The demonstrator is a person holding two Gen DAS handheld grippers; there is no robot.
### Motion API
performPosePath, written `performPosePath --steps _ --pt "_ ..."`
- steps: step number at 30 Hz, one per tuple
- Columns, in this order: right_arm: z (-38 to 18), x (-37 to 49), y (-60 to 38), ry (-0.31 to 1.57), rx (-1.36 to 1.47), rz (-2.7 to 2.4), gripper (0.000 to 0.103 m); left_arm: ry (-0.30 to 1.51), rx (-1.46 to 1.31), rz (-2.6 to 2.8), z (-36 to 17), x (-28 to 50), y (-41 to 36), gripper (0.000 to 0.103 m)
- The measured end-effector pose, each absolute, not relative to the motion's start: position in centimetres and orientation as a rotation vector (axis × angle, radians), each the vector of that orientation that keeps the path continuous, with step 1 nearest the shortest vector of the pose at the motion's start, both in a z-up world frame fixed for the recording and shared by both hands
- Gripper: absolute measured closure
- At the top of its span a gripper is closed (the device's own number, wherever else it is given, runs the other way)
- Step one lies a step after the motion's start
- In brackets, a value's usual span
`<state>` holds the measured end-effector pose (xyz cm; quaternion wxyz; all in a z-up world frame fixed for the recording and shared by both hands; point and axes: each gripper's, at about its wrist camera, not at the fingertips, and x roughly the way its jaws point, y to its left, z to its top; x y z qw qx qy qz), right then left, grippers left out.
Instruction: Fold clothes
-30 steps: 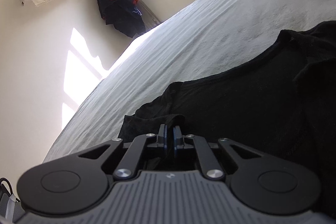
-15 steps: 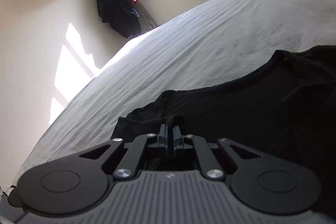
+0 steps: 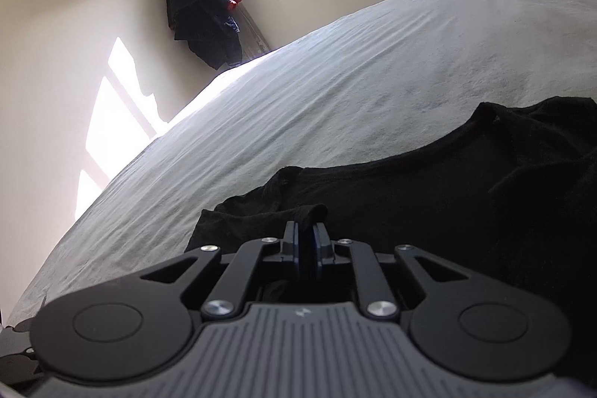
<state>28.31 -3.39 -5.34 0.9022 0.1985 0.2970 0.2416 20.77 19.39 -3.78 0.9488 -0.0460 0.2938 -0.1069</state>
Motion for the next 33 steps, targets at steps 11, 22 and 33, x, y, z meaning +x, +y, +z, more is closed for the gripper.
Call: performPosePath --steps 11,22,33 --pt "-2.2 23.3 -8.8 0.637 0.375 0.408 0.05 0.604 -0.322 -0.139 -1.8 18.9 22.1 0.082" --pt "-2.1 16.8 -16.7 0.711 0.455 0.255 0.05 0.67 -0.135 -0.083 -2.8 16.4 17.7 0.078" --pt "-3.4 8.9 -15.3 0.741 0.315 0.269 0.049 0.685 -0.103 -0.173 -4.2 7.4 13.3 0.059"
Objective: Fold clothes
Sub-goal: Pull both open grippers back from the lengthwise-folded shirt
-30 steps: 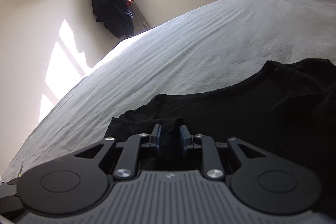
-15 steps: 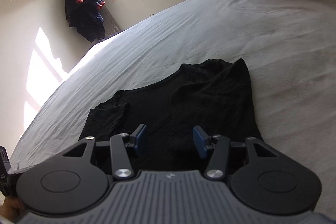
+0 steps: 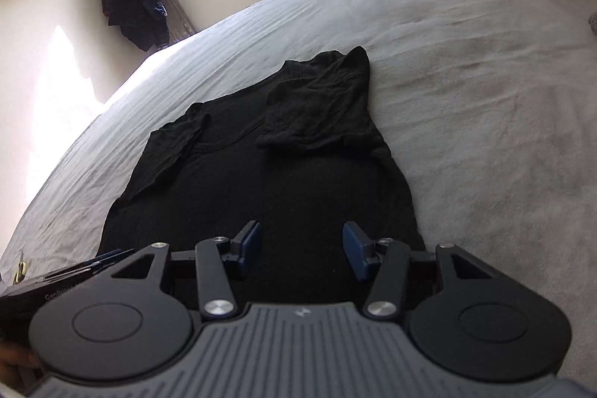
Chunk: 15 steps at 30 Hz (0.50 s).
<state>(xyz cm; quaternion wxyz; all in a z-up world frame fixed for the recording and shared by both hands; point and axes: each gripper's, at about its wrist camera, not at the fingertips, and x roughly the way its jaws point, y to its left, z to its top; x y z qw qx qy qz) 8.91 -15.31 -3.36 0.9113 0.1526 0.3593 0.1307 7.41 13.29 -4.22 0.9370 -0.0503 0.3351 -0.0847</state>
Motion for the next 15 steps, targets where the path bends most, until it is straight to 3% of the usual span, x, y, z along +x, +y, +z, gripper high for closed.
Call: performPosePath --steps 3,15 --pt "-3.5 5.9 -14.5 0.72 0.226 0.281 0.044 0.678 -0.059 -0.163 -3.8 4.4 12.7 0.055" --pt "-4.2 -3.6 -12.9 0.682 -0.082 0.257 0.044 0.713 0.072 -0.159 -3.1 -5.6 10.8 0.055"
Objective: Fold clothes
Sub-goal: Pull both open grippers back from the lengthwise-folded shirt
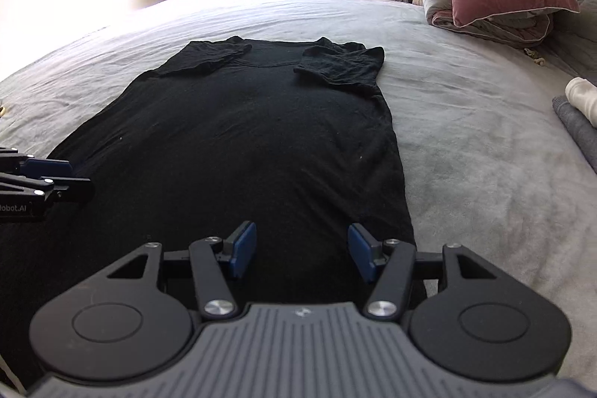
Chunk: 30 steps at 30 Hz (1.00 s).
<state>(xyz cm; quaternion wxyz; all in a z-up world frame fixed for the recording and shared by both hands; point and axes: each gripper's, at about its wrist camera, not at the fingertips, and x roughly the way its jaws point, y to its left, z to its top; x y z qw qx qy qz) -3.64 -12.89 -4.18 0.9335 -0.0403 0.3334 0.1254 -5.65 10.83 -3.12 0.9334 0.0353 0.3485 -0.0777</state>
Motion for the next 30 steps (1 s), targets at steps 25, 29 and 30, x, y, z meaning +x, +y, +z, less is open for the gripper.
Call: performPosePath --steps 25,29,30 --pt "-1.4 -17.0 -19.7 0.702 0.065 0.168 0.044 0.755 -0.058 -0.139 0.7 -18.4 13.8 0.042" --pt "-0.5 -18.6 -19.1 0.671 -0.029 0.254 0.044 0.656 0.133 -0.277 1.5 -20.1 12.8 0.035" --pt "-0.4 -18.8 -18.8 0.668 -0.056 0.284 0.044 0.649 0.186 -0.314 1.5 -20.4 12.3 0.035"
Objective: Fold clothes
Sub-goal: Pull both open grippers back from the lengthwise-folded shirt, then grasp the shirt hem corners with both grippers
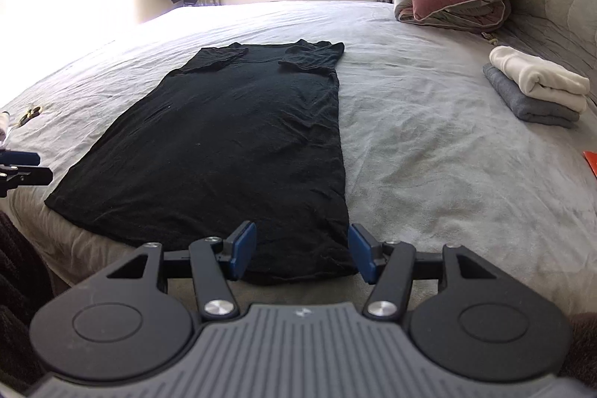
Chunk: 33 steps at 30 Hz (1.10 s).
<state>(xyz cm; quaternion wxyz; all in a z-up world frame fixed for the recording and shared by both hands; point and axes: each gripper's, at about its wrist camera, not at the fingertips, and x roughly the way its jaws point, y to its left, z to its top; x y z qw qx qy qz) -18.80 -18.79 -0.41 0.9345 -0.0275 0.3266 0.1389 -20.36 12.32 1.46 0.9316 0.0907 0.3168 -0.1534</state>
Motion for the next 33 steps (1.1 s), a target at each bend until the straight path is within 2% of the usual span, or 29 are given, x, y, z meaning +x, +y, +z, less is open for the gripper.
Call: performPosePath --steps 7,19,24,28,30,33 --pt "-1.3 -19.4 -15.9 0.685 -0.208 0.539 0.044 0.648 0.481 -0.528 -0.6 -21.0 8.6 0.034" --pt "-3.9 -17.5 -13.5 0.751 -0.368 0.601 0.043 0.714 0.552 -0.514 -3.5 -19.3 7.7 0.035" --pt "-4.4 -17.3 -13.0 0.716 -0.43 0.607 0.044 0.71 0.552 -0.52 -3.9 -19.1 8.3 0.043" --pt "-4.4 -17.0 -13.2 0.694 -0.42 0.621 0.054 0.7 0.541 -0.557 -3.6 -19.1 8.7 0.062" --pt "-4.2 -16.8 -13.3 0.686 -0.411 0.634 0.071 0.703 0.529 -0.571 -3.4 -18.9 8.8 0.07" --pt "-4.0 -16.6 -13.3 0.673 -0.417 0.639 0.088 0.708 0.524 -0.589 -3.0 -18.6 9.0 0.083"
